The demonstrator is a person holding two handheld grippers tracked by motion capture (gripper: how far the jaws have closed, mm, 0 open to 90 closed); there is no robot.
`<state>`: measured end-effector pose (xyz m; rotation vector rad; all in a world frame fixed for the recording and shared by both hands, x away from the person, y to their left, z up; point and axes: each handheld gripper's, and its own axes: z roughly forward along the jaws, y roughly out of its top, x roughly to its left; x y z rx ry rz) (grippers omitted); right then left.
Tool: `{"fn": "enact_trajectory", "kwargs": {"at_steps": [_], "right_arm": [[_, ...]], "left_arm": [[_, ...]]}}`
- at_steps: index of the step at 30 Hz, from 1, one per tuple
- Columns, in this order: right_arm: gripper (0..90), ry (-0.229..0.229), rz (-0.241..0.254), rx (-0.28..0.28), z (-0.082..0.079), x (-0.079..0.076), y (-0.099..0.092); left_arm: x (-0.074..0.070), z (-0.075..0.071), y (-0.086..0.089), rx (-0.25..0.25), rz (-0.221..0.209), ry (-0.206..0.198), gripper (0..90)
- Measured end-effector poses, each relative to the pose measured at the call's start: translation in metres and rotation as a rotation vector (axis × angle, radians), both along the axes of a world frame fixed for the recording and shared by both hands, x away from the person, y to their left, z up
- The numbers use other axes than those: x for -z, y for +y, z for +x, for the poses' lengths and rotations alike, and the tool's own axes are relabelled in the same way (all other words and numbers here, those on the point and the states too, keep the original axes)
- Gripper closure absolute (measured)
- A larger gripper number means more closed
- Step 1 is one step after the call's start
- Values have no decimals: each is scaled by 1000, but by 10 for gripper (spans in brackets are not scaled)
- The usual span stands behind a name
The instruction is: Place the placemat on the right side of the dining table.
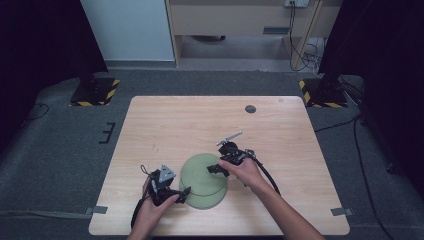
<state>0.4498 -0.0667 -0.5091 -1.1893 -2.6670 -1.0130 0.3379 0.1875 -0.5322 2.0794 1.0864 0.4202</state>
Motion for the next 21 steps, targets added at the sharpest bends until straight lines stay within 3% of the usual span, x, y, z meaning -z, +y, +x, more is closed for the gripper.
{"fn": "enact_trajectory", "kwargs": {"at_steps": [6, 15, 18, 19, 21], "right_arm": [[265, -44, 13, -9, -5, -16, -1], [346, -80, 85, -84, -16, -43, 3], [372, -56, 75, -118, -20, -42, 7], [380, -60, 44, -133, -21, -38, 9], [398, -66, 32, -135, -21, -37, 9]], "left_arm": [[0, 1, 0, 1, -2, 5, 0], [-1, 0, 0, 1, 6, 0, 0], [-1, 0, 0, 2, 5, 0, 0], [0, 0, 0, 2, 4, 1, 0], [-1, 0, 0, 2, 5, 1, 0]]}}
